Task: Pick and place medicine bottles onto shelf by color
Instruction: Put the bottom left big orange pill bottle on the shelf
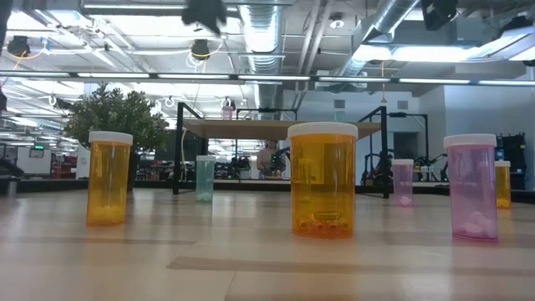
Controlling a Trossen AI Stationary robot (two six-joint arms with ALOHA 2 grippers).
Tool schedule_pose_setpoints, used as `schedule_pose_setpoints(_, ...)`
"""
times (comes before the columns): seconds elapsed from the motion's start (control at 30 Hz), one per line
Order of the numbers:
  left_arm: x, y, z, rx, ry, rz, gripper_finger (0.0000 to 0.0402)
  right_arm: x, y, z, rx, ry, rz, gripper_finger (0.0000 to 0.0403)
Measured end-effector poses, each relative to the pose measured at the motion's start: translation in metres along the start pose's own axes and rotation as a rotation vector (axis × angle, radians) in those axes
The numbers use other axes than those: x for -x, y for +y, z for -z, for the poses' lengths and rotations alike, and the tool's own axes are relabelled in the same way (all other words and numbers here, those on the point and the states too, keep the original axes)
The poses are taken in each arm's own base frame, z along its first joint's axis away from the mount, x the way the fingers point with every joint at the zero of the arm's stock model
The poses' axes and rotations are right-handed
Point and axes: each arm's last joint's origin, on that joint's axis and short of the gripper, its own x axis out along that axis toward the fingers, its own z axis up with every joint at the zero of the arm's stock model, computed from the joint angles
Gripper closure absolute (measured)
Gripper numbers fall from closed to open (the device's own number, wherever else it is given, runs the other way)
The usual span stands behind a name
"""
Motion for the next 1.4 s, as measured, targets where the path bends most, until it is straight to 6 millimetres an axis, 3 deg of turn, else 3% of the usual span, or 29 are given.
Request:
schedule_pose_setpoints(0.27, 0.028, -0.116, 0.032, -0.197, 0.012, 0.032, 0.0236, 0.0, 0.0, 0.0, -0.004, -0.004, -0.001, 0.0178)
schedule_pose_setpoints(0.4, 0.034, -0.16, 0.058, -0.273, 0.03, 0.024, 0.0252, 0.0, 0.0, 0.0, -0.005, -0.004, -0.001, 0.0178)
schedule_pose_setpoints(0.5, 0.035, -0.181, 0.079, -0.257, 0.026, -0.016, 0.0272, 0.0, 0.0, 0.0, -0.005, -0.004, -0.001, 0.0178)
schedule_pose_setpoints(0.63, 0.034, -0.199, 0.109, -0.212, 0.031, -0.043, 0.0317, 0.0, 0.0, -0.001, -0.005, -0.005, -0.001, 0.0178)
schedule_pose_setpoints(0.8, 0.017, -0.215, 0.144, -0.153, 0.068, -0.024, 0.0386, 0.0, 0.0, 0.0, -0.005, -0.005, -0.001, 0.0178)
schedule_pose_setpoints(0.9, -0.002, -0.221, 0.163, -0.12, 0.139, -0.019, 0.0396, 0.0, 0.0, 0.0, -0.005, -0.005, -0.001, 0.0178)
schedule_pose_setpoints(1.1, -0.043, -0.225, 0.198, -0.034, 0.33, 0.0, 0.0347, 0.0, 0.0, 0.0, -0.012, -0.005, -0.001, 0.0178)
schedule_pose_setpoints(1.4, -0.083, -0.229, 0.234, 0.056, 0.45, 0.076, 0.0205, 0.0, 0.0, 0.0, -0.012, -0.004, 0.0, 0.0178)
